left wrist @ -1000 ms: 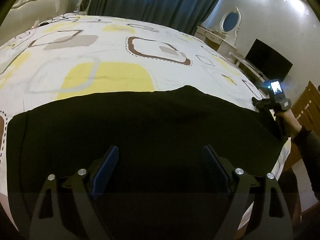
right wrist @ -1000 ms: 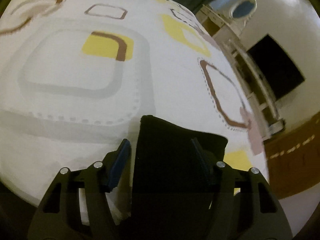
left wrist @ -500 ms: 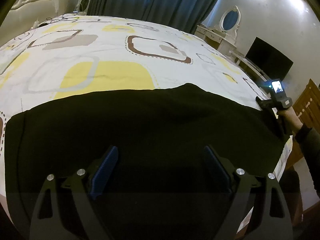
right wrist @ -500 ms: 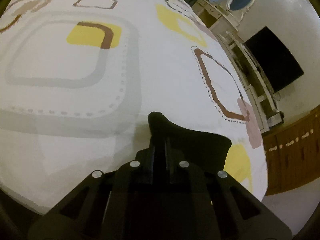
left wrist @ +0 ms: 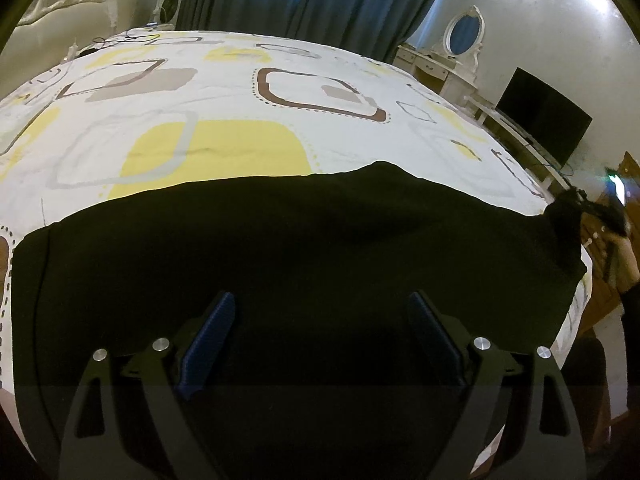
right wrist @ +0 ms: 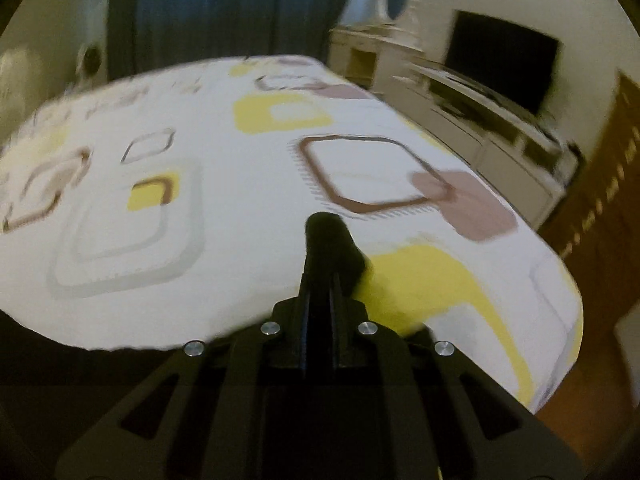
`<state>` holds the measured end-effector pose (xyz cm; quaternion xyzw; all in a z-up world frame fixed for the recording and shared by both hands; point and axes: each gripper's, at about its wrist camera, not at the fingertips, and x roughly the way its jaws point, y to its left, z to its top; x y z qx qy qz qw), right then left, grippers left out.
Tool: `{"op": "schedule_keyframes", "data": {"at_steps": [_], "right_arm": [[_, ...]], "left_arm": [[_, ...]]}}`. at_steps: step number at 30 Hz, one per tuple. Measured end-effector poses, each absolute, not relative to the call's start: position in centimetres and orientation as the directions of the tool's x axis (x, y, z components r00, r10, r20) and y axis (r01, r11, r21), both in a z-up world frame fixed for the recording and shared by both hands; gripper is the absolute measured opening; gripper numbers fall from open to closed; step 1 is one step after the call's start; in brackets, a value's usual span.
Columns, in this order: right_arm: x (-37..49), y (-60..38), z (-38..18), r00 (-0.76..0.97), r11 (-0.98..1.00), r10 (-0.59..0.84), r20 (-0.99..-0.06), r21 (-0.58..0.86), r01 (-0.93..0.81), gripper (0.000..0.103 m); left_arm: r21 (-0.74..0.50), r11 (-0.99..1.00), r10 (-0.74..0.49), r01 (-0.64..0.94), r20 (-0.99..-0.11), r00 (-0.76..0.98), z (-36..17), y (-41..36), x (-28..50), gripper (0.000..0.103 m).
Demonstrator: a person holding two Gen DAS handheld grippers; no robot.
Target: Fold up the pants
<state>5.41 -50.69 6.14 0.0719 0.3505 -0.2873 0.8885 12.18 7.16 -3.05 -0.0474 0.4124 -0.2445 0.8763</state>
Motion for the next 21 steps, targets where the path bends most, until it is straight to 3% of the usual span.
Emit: {"op": "schedule_keyframes", "data": {"at_steps": [8,21], "right_arm": [[-2.4,-56.2,0.9,0.626,0.730,-0.352,-0.696,0.215,0.649,0.006],[-7.5,-57.3,-2.6,0.697,0.633,-0.319,-0.643,0.403,0.661,0.006]], "left_arm": [[-0.281,0.887,-0.450,0.367,-0.707,0.546,-2.9,6.9,12.1,0.088],[-0.281,0.894,-0.437,0.350,-0.717,0.542,-2.6,6.6,12.1,0.088]]}}
